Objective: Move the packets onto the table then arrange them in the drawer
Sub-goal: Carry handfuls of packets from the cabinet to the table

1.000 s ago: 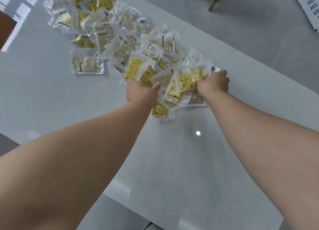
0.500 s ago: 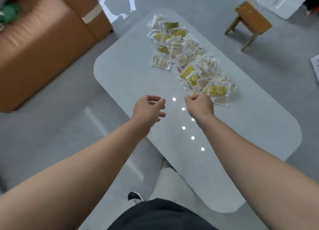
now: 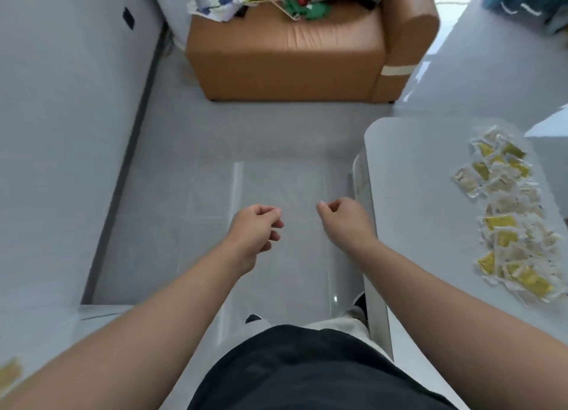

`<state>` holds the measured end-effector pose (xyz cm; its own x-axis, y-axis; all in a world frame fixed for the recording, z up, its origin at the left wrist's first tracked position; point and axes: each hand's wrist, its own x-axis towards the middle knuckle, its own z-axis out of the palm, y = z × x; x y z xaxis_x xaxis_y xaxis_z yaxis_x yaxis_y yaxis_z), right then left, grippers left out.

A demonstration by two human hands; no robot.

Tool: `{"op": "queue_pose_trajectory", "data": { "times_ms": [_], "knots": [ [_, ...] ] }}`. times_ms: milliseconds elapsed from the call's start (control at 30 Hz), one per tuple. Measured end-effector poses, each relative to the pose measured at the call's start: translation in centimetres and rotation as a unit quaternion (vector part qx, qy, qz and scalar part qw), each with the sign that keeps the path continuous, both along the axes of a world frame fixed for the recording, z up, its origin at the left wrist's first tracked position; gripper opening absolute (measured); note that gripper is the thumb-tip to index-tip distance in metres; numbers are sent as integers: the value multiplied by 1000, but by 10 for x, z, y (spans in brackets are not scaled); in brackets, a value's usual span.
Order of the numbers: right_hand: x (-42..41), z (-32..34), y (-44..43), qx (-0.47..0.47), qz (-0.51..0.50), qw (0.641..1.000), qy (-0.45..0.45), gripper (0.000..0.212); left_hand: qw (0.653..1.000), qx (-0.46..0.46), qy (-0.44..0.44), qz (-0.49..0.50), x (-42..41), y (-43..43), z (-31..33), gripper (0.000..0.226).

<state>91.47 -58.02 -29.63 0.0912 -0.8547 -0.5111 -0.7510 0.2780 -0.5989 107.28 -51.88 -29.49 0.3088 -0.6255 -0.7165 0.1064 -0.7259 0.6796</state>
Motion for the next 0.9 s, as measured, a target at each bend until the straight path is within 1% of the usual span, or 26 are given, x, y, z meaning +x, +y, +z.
{"op": "queue_pose_trajectory", "data": {
  "times_ms": [67, 167, 300, 400, 500, 567, 767, 900],
  "knots": [
    [56, 1, 24, 3, 62, 998, 10, 45, 998, 2, 9, 60, 48, 43, 1, 8],
    [137, -1, 64, 22, 133, 991, 3, 43, 988, 10, 17, 150, 113, 109, 1, 8],
    [233, 3, 117, 39, 245, 969, 2, 37, 962, 17, 23, 271, 184, 190, -3, 7],
    [294, 8, 154, 36, 337, 941, 6, 35, 932, 18, 30, 360, 222, 239, -5, 7],
    [352, 7, 189, 38, 412, 911, 9, 40, 898, 21, 39, 437, 258, 282, -9, 6],
    [389, 4, 210, 43, 455, 889, 16, 36, 876, 24, 45, 479, 282, 309, -14, 6],
    [505, -22, 269, 68, 543, 836, 19, 30, 819, 51, 42, 570, 362, 383, -37, 8],
    [581, -40, 305, 91, 594, 798, 51, 28, 775, 90, 56, 623, 411, 431, -53, 5]
  ]
}}
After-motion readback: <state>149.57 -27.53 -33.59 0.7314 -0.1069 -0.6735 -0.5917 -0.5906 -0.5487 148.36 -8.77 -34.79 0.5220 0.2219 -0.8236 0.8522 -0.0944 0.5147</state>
